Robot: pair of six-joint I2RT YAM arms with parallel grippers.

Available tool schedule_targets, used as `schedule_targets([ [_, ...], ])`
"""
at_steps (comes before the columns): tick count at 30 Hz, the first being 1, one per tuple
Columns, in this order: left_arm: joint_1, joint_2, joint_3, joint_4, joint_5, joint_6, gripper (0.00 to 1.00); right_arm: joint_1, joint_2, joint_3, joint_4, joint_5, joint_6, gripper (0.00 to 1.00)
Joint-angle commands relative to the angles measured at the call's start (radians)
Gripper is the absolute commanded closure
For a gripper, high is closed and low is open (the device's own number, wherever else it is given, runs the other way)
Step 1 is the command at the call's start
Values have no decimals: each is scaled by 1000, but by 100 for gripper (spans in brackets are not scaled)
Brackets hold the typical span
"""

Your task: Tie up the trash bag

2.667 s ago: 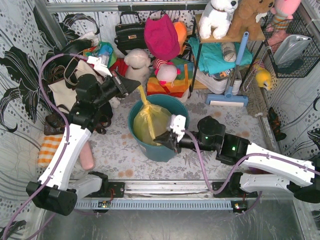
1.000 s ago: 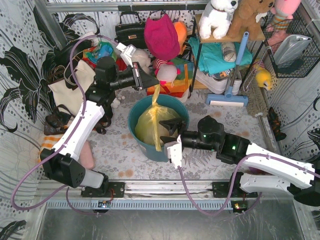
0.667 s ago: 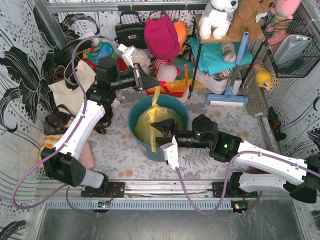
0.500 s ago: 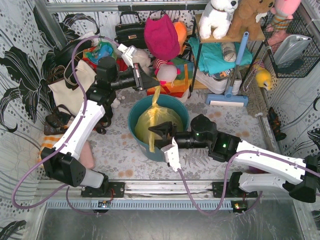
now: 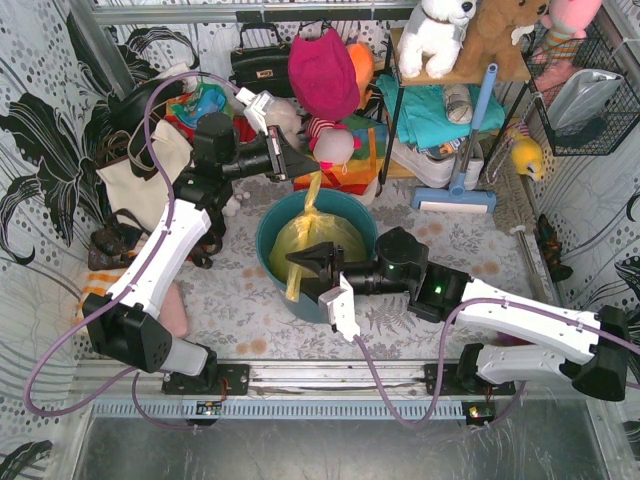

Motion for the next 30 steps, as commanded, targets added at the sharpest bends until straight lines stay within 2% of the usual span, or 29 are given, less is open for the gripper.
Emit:
schedule_targets([
  [1,-7,-2,23,44,23,-17,100,0,19,-17,128,19,2,53],
  [5,-8,-1,20,47,25,-21,100,0,24,-9,130,8,-2,66],
  [15,-8,1,19,49,26,-22,100,1,8,-3,116,-30,27,84],
  [19,-8,2,17,50,21,-20,100,1,3,0,112,-40,44,100],
  [22,-8,-2,16,48,-3,-13,100,0,-5,2,109,-31,82,100],
  [26,-8,-4,17,45,-43,12,100,0,-23,-4,129,6,219,100],
  [30,-8,-8,16,51,-83,34,100,-1,-51,-59,254,188,541,100],
])
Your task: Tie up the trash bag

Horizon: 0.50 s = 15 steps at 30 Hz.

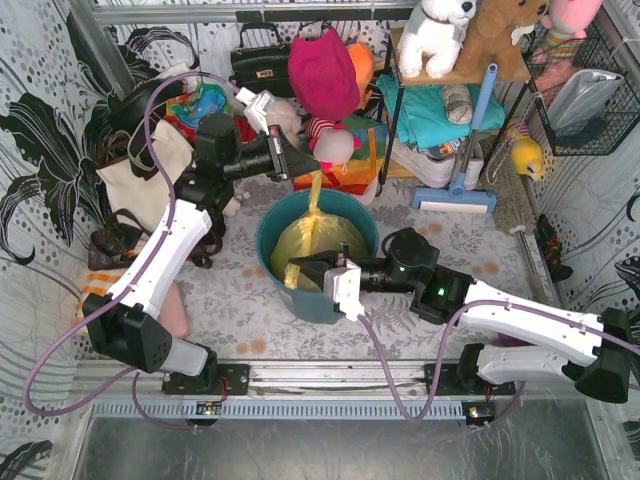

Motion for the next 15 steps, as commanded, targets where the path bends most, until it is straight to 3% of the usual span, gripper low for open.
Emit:
schedule_targets([
  [1,-4,-7,16,51,-67,44,100,0,-55,-65,171,192,423,100],
  [6,-4,4,17,71,-136,47,100,-19,-52,5,-24,338,828,100],
  [8,-4,16,31,67,-167,54,100,-62,-44,47,-82,257,939,100],
  [15,-1,108,196,-7,-269,96,100,-116,-91,95,-2,-56,1132,100],
])
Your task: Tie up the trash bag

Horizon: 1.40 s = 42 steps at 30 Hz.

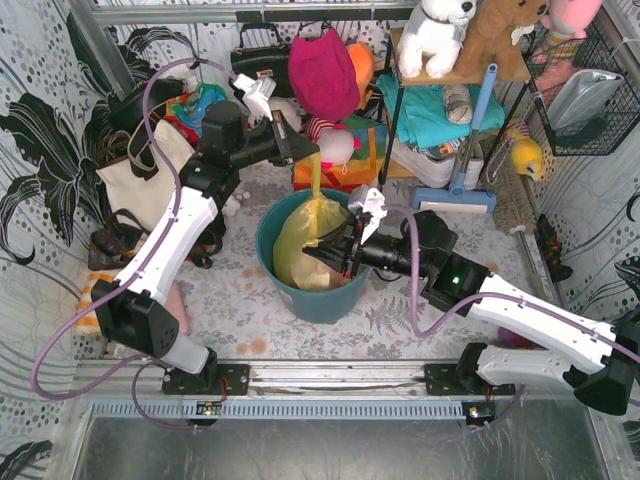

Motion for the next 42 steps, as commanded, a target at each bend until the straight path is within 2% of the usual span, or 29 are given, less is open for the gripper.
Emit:
schedule_targets([
  [1,0,51,121,21,-101,44,100,-1,-54,74,55,-233,227,100],
  [4,-1,56,117,27,-125,41,100,0,-73,42,103,-257,285,100],
  [13,-1,20,-46,64,-136,34,100,-3,-119,-137,70,-90,307,100],
  [21,-1,-3,-71,87,-116,30,100,-3,-105,-52,-30,-98,232,100],
  [22,-1,-7,-74,94,-103,24,100,-3,-102,-19,-66,-78,229,98],
  [23,-1,-14,-80,100,-90,19,100,-2,-98,2,-96,-59,234,86],
  [24,0,-23,-92,108,-77,15,100,-2,-96,17,-115,-45,251,66],
  [25,-1,-32,-102,119,-65,10,100,-3,-96,26,-129,-33,276,41],
  [26,-1,-41,-113,128,-58,5,100,-2,-96,36,-151,-2,320,30],
  [28,-1,-62,-130,135,-45,1,100,-2,-96,63,-235,118,430,27],
  [35,0,-123,-161,146,-34,6,100,-3,-141,-6,-335,313,785,28],
  [40,-1,-141,-159,146,-27,9,100,-3,-126,-16,-341,324,815,28],
  [42,-1,-141,-158,148,-19,6,100,-2,-104,-10,-331,300,815,33],
])
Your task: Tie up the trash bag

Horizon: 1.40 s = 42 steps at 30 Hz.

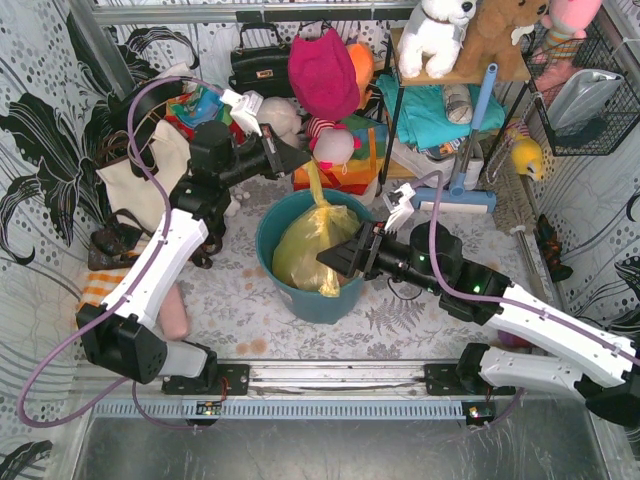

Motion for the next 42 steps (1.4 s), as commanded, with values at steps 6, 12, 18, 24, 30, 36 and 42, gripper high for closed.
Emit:
schedule_targets([
  [6,3,-31,2,76,21,-3,100,2,97,39,70,-112,42,49],
  [12,3,-36,32,98,-4,-13,100,2,122,104,67,-169,-46,100],
  [18,2,-51,216,-18,-106,27,100,3,164,342,-40,-170,-179,100],
  [24,3,-104,218,-207,-331,86,100,4,131,249,-25,-158,-137,100],
  [30,3,-92,34,-206,-378,71,100,3,66,-3,47,-134,-2,100],
  [36,4,-39,96,-204,-419,87,100,3,72,104,-6,-158,-69,100],
  [42,1,-26,242,-216,-384,81,100,3,91,271,-49,-197,-164,100],
])
